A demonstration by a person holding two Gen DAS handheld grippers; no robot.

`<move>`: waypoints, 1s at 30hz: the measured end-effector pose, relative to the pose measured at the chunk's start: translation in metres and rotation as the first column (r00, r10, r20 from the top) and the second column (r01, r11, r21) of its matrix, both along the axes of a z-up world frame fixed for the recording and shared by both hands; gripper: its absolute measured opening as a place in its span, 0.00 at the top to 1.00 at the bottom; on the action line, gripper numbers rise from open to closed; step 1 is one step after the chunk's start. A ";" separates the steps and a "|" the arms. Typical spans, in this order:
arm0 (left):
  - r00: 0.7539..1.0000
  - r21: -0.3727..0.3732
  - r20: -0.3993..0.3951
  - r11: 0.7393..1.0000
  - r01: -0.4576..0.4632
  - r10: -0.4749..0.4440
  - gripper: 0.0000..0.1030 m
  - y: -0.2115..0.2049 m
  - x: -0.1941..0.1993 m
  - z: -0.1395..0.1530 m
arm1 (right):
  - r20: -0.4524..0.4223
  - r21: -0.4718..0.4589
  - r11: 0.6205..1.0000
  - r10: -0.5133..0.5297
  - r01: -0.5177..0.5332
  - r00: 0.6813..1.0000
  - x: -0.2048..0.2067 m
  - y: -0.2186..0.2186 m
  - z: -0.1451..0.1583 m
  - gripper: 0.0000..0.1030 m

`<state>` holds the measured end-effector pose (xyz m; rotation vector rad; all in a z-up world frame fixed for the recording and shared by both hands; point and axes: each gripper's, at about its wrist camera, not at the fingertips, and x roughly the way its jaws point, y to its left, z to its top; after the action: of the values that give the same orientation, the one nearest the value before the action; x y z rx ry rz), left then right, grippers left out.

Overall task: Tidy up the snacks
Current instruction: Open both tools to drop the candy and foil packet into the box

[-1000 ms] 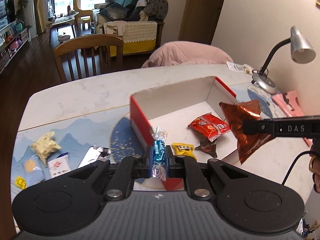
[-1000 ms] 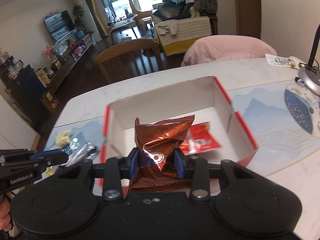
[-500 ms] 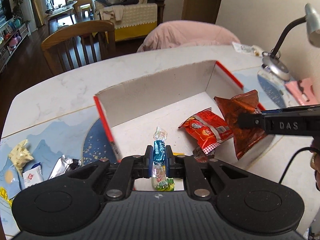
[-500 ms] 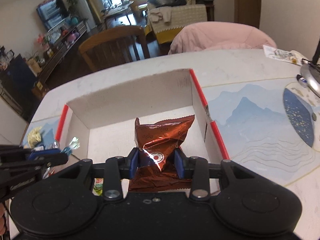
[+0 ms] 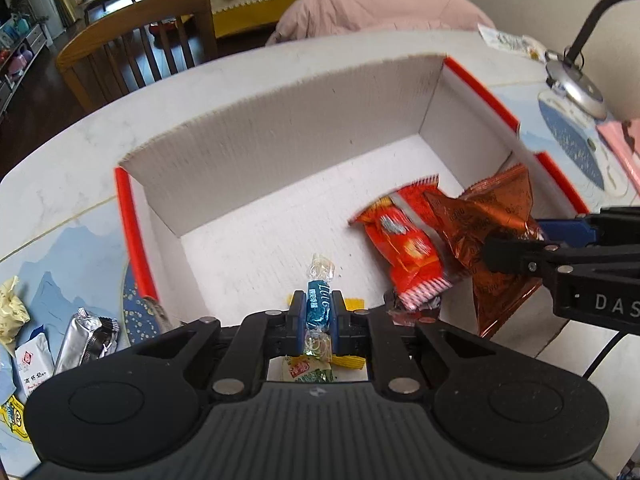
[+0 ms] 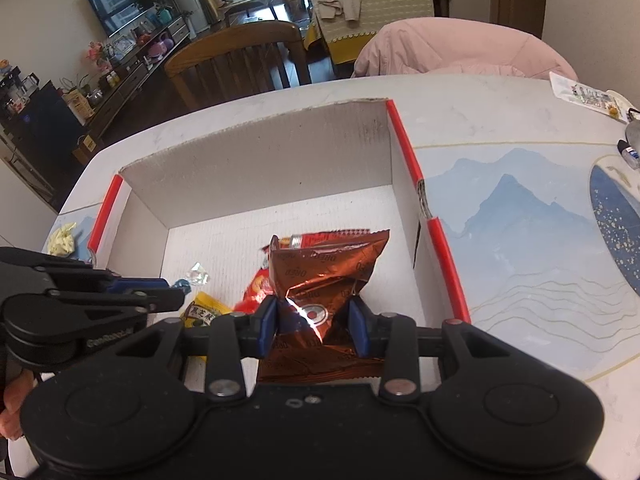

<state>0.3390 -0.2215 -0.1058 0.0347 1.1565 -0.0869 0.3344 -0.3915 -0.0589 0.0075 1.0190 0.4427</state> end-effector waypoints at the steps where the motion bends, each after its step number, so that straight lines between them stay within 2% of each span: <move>1: 1.000 0.005 -0.011 1.000 0.004 -0.004 0.89 -0.002 0.000 -0.003 | -0.005 0.002 1.000 0.000 0.000 1.000 0.000 -0.001 -0.002 0.64; 12: 0.996 0.042 -0.090 0.999 0.029 -0.025 0.89 -0.016 0.004 -0.021 | -0.013 -0.015 1.000 0.015 -0.015 1.000 0.001 -0.004 -0.007 0.64; 23: 0.998 0.008 -0.052 1.000 0.029 -0.029 0.89 -0.013 -0.005 -0.010 | 0.002 -0.014 1.000 0.005 -0.005 1.000 -0.006 -0.010 0.001 0.63; 30: 0.999 -0.054 -0.009 0.998 0.036 -0.036 0.89 -0.007 -0.019 0.009 | 0.034 0.018 1.000 0.006 -0.006 0.999 -0.018 -0.010 0.020 0.63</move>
<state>0.3202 -0.2286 -0.0963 0.0079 1.1631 -0.1500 0.3163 -0.4015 -0.0384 0.0127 0.9820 0.4560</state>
